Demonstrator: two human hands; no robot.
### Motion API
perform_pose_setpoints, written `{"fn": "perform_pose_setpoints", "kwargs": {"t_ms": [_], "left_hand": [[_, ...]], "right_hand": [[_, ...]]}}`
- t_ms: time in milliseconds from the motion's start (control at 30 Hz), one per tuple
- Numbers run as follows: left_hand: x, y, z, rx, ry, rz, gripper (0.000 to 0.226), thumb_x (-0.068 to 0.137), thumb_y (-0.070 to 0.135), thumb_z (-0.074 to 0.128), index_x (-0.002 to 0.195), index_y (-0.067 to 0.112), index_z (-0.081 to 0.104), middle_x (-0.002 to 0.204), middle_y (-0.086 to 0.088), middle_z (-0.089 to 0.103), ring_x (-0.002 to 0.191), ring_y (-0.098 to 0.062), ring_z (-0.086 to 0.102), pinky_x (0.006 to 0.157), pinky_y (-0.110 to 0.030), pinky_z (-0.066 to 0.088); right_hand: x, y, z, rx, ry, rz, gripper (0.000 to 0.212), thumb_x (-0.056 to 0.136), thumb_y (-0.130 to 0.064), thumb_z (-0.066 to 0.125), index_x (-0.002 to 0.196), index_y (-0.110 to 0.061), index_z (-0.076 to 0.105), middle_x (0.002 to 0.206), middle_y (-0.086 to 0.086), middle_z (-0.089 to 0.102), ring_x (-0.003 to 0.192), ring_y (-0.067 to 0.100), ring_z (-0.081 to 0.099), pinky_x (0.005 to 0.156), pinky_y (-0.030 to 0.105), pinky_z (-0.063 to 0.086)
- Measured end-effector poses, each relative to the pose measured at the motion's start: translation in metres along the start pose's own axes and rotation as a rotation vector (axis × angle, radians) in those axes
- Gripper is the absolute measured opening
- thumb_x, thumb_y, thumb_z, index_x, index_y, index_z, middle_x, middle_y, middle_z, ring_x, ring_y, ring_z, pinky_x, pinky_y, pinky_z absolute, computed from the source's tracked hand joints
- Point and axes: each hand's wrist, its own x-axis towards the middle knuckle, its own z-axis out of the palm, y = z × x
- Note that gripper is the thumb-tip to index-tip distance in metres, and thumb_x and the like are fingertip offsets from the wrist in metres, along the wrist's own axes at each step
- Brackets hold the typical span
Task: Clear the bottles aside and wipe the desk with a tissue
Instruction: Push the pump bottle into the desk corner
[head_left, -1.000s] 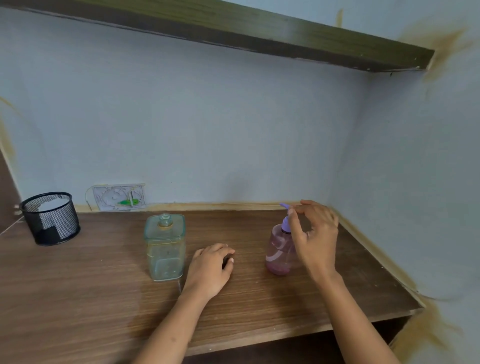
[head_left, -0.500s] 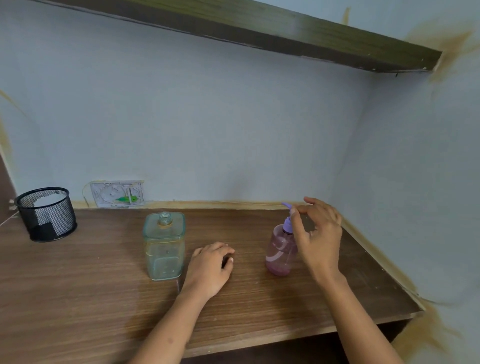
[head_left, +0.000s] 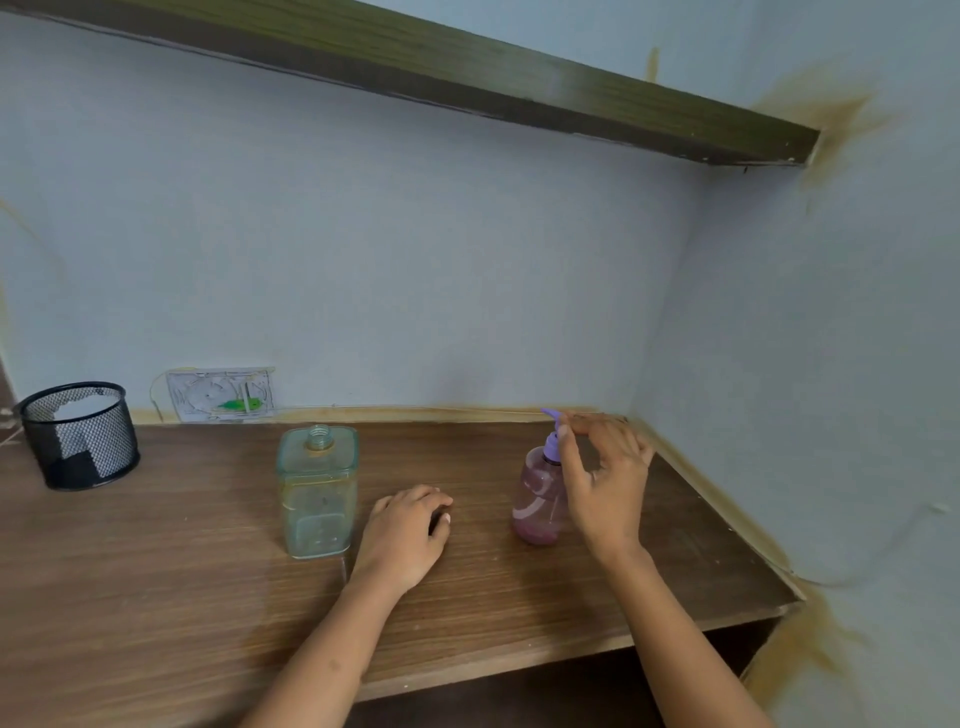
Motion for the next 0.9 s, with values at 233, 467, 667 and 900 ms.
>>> {"fn": "perform_pose_setpoints", "kwargs": {"t_ms": [233,467,667,900], "left_hand": [[-0.001,0.001,-0.001,0.021,-0.005,0.013,0.035,0.099,0.034,0.04,0.131,0.031,0.053,0.139,0.014,0.05,0.13,-0.006,0.043,0.11,-0.03,0.028],[0.001,0.0,0.001,0.032,0.006,0.022,0.035,0.099,0.035,0.04,0.131,0.032,0.053,0.139,0.015,0.049,0.13,-0.005,0.042,0.11,-0.028,0.027],[0.001,0.0,0.003,0.04,0.022,0.022,0.036,0.099,0.034,0.039,0.132,0.032,0.052,0.14,0.015,0.047,0.131,-0.004,0.04,0.111,-0.028,0.025],[-0.002,0.003,0.0,0.035,0.066,0.07,0.034,0.099,0.031,0.04,0.131,0.032,0.053,0.134,0.018,0.051,0.126,-0.003,0.044,0.108,-0.024,0.027]], "right_hand": [[0.0,-0.004,0.002,0.036,0.017,0.048,0.021,0.09,-0.036,0.051,0.091,-0.026,0.07,0.091,-0.013,0.069,0.092,-0.004,0.051,0.095,0.039,0.037],[-0.002,-0.003,-0.004,0.175,-0.045,0.117,0.018,0.093,-0.026,0.06,0.108,-0.033,0.069,0.104,-0.022,0.068,0.107,0.002,0.06,0.098,0.046,0.045],[-0.014,-0.012,-0.012,0.296,-0.1,0.267,0.038,0.093,-0.036,0.058,0.13,-0.028,0.057,0.131,-0.023,0.053,0.124,-0.011,0.045,0.103,0.011,0.036],[-0.038,-0.003,-0.009,0.451,-0.09,0.489,0.04,0.091,-0.038,0.059,0.131,-0.034,0.054,0.132,-0.008,0.057,0.119,-0.001,0.053,0.097,0.023,0.046]]}}
